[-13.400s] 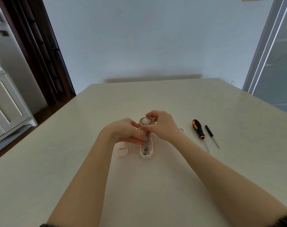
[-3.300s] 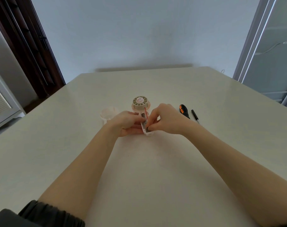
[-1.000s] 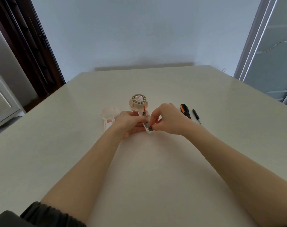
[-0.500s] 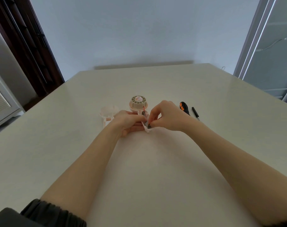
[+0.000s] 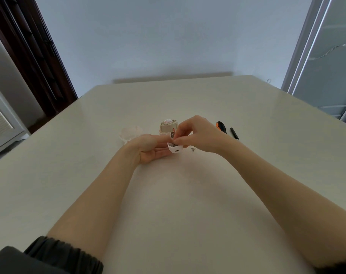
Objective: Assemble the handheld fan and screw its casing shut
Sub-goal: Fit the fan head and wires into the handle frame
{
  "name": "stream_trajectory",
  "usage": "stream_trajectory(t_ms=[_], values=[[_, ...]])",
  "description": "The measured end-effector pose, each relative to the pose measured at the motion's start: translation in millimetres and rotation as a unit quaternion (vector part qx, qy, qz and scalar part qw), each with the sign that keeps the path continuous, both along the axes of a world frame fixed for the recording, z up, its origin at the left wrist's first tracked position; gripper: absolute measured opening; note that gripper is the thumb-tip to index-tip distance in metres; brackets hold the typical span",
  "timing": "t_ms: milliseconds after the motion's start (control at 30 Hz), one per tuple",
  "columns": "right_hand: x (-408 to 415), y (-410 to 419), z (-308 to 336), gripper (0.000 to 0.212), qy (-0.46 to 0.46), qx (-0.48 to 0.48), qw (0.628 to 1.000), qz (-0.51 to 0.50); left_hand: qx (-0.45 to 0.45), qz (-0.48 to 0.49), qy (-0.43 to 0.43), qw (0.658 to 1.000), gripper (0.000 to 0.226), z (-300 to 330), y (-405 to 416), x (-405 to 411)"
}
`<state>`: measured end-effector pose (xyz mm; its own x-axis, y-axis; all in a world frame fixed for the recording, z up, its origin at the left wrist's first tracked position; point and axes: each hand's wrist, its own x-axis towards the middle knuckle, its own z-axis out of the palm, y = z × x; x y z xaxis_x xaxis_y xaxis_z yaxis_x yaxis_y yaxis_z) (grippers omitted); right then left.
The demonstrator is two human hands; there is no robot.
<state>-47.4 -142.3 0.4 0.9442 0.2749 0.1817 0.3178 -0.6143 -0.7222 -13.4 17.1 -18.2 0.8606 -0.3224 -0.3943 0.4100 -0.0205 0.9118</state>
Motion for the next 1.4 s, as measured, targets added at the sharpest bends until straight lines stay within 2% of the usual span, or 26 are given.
stream_trajectory(t_ms=[300, 500, 1200, 1400], values=[[4, 0, 1, 0.004, 0.011, 0.026, 1.0, 0.003, -0.02, 0.012, 0.019, 1.0, 0.007, 0, 0, 1], [2, -1, 4, 0.011, 0.007, -0.015, 1.0, 0.02, -0.01, 0.0, 0.018, 1.0, 0.006, 2, -1, 0], [0, 3, 9, 0.01, -0.054, -0.164, 0.984, 0.036, 0.009, -0.012, 0.032, 0.999, 0.007, 2, 0, 3], [-1, 2, 8, 0.01, -0.038, -0.135, 0.99, 0.025, 0.018, -0.014, 0.026, 0.999, 0.007, 1, 1, 3]])
